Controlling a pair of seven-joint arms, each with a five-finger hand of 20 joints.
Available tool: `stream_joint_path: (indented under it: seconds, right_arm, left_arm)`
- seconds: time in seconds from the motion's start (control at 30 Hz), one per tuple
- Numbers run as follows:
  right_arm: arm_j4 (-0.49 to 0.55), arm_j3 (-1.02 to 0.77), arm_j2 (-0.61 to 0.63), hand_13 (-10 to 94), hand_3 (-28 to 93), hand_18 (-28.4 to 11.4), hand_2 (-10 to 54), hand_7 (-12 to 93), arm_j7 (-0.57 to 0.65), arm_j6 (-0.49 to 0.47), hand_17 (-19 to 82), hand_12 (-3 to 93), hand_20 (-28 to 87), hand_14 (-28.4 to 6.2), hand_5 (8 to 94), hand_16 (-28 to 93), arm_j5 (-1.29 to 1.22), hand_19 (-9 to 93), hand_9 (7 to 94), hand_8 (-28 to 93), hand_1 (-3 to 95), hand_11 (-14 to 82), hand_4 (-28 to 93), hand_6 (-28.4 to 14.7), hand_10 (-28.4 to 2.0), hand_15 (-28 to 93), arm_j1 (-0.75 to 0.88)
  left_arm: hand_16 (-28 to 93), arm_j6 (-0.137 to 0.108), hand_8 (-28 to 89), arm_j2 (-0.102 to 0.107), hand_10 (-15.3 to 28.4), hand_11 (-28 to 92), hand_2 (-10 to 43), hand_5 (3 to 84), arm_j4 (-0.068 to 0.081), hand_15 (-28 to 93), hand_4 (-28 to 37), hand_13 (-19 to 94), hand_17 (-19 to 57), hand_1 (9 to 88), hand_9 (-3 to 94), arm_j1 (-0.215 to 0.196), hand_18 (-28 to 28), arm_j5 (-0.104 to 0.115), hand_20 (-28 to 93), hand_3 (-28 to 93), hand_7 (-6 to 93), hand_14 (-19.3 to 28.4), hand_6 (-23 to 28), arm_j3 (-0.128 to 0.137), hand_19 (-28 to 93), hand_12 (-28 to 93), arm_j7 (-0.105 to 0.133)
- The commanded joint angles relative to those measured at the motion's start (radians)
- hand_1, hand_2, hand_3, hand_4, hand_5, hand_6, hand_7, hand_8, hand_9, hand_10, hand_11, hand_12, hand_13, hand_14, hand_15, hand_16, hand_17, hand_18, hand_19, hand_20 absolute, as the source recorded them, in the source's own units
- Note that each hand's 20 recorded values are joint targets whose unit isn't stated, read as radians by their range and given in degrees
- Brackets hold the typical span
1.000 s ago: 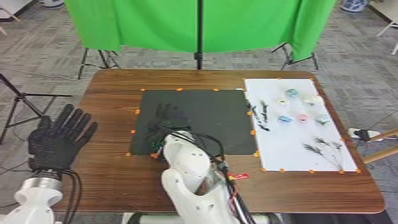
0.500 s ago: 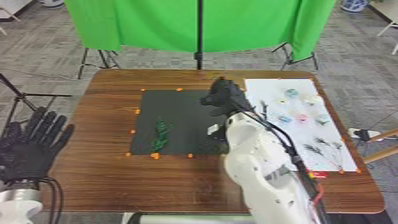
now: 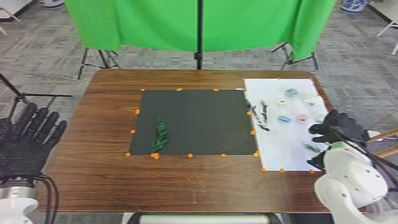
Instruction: Arrange flowers
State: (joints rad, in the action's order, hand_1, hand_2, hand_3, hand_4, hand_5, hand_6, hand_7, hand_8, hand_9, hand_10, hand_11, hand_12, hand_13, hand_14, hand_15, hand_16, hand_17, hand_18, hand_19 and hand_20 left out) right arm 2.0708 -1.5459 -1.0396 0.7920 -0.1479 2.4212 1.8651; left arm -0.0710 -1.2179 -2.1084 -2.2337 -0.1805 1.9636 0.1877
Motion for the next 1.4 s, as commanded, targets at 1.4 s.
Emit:
stream_joint_path:
  seconds: [1.4]
  right_arm:
    - [0.102, -0.189, -0.036, 53, 79, -27.7, -9.5, 18, 0.088, -0.130, 30, 18.2, 37, -17.0, 61.3, 21, -0.125, 88, 59.7, -11, 51.4, 19.7, -28, -7.0, -19.8, 54, 0.266]
  left_arm:
    - [-7, -0.095, -9, -0.019, 15.3, 21, 15.1, 47.4, -0.016, 40, -28.3, 32, -5.3, 27.1, 41.7, -0.053, 17.3, 0.080, 17, 75, 14.5, 16.0, 7.7, 0.011, 41, 12, -0.006]
